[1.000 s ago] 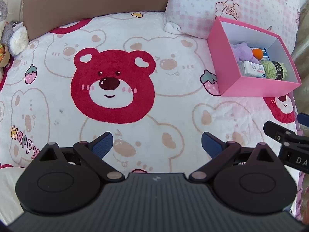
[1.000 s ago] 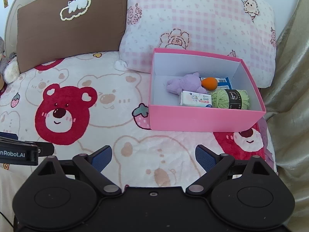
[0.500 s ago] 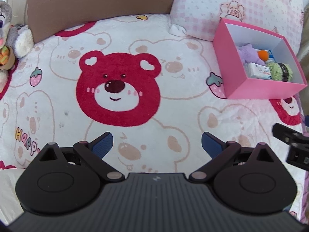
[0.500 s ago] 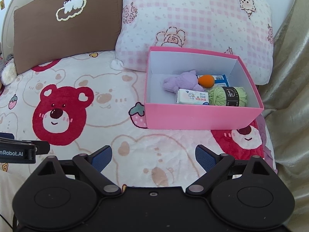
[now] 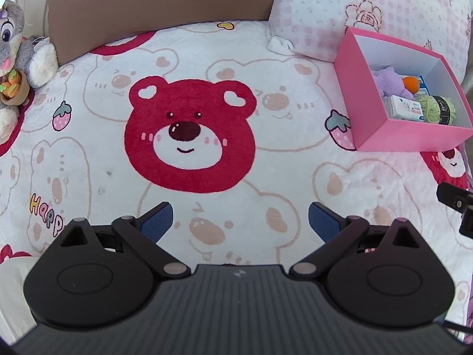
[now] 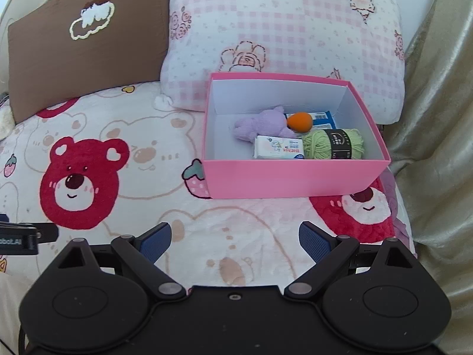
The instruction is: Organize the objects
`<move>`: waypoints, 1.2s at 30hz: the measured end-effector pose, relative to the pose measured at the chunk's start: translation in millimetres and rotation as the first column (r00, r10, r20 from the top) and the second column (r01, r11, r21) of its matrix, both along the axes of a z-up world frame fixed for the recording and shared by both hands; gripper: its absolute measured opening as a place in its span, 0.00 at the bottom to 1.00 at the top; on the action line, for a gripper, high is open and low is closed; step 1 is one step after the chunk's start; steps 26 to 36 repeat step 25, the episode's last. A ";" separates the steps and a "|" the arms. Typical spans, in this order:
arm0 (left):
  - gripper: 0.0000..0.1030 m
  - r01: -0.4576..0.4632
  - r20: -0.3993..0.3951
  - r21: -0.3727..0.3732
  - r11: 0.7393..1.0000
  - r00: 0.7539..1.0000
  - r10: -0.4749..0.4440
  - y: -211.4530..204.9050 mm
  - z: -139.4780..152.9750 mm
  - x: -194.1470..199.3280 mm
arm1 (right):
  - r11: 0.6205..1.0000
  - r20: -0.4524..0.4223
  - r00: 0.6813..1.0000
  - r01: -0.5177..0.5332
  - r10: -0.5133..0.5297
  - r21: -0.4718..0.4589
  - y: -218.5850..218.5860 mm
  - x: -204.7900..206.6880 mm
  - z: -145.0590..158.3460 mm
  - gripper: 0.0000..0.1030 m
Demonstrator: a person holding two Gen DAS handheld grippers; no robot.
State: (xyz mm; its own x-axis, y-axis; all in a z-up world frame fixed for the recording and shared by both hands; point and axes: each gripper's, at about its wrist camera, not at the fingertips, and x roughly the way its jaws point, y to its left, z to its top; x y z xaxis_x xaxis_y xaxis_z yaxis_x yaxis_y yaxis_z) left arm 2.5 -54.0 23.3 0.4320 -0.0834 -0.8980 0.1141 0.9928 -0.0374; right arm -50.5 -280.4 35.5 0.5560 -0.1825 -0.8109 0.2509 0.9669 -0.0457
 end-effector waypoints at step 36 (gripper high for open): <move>0.99 0.027 0.007 0.017 1.000 1.000 -0.027 -3.9 1.5 -3.8 | 1.000 -0.012 1.000 -0.004 0.004 0.008 -3.2 -1.1 -6.0 0.92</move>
